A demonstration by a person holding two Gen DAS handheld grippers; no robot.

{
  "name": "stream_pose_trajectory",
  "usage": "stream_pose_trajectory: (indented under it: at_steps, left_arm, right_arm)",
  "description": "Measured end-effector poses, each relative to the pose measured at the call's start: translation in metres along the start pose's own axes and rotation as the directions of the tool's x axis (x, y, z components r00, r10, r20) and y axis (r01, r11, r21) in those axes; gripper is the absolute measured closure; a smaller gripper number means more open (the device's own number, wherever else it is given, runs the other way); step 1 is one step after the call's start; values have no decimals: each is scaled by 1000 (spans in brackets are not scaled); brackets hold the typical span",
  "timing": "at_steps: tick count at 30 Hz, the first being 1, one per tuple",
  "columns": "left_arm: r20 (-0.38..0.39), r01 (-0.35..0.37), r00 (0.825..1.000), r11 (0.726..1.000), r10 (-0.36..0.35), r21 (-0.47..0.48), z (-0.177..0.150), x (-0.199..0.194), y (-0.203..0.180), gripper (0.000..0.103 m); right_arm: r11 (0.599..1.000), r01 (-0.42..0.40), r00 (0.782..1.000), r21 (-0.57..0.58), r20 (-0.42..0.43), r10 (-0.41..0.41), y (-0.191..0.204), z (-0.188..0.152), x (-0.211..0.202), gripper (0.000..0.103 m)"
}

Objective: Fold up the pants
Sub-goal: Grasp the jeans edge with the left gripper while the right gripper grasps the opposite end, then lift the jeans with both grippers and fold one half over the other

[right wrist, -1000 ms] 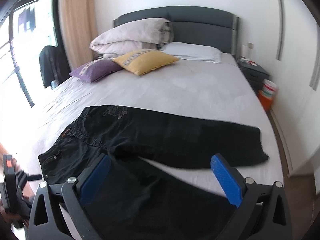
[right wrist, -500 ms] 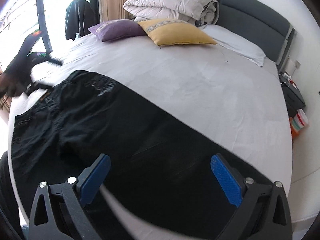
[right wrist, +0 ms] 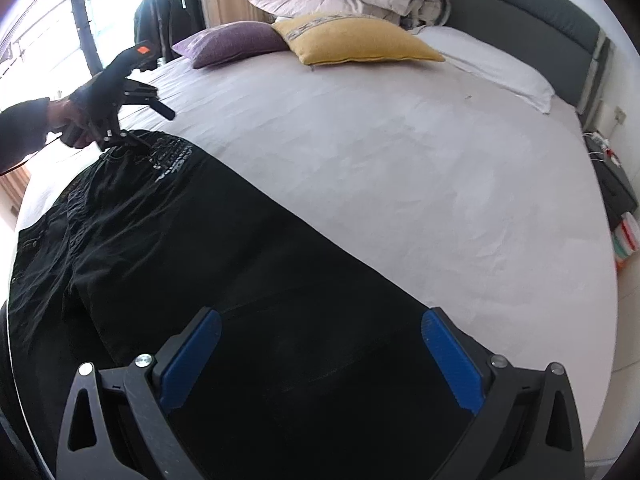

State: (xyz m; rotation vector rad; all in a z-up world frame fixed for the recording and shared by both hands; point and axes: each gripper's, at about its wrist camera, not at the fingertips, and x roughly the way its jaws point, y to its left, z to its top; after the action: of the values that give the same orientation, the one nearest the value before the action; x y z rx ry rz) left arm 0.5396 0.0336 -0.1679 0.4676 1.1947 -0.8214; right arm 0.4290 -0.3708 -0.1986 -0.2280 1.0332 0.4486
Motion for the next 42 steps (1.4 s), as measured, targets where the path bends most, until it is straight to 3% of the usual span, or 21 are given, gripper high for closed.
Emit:
stream_pose_trajectory:
  at_steps: [6,9,10,14,18,21,31,34,37,40,42]
  left_arm:
    - [-86,69,994,997,-70,-20,14,31,31,35]
    - [-91,100,991,995,-100,-3,15,33,29,58]
    - [-89,106,990,994,-106,-1,16,34,30,74]
    - [-92,66,994,996,-60,60,18,34,18,91]
    - [-4,-29,1000,991,30,129,17,16,3,93]
    - [76,-91,994,980,78,179,4,-3,-14,93]
    - [192,-164,974,959,120,233,-35,-40,-27,93]
    - [204,-181,970,953,132,243,-43,-46,-39,93]
    - [204,-180,970,951,129,252,-50,-47,-51,93]
    - [212,-171,970,957,122,232,-55,-50,-49,93]
    - [208,-173,970,958,126,228,-52,-50,-51,93]
  right_arm:
    - [998,-5,999,-61,-32,3,-9,12,9,0]
    - [998,0,999,-64,-37,-3,-13,19,12,0]
    - [998,4,999,-63,-35,-6,-15,22,13,0]
    - [998,2,999,-66,-42,-4,-20,27,20,0]
    - [996,16,997,-93,-75,-23,-22,32,31,14]
    - [993,22,994,-118,-106,-35,-25,34,39,20]
    - [987,25,980,-159,-190,-56,-37,29,61,28]
    - [993,-45,977,-109,-214,21,-46,31,61,40]
    - [993,-43,972,-112,-236,15,-49,34,58,47]
    - [992,-48,963,-119,-270,14,-49,33,56,62]
    - [991,-37,960,-127,-281,0,-47,33,52,79]
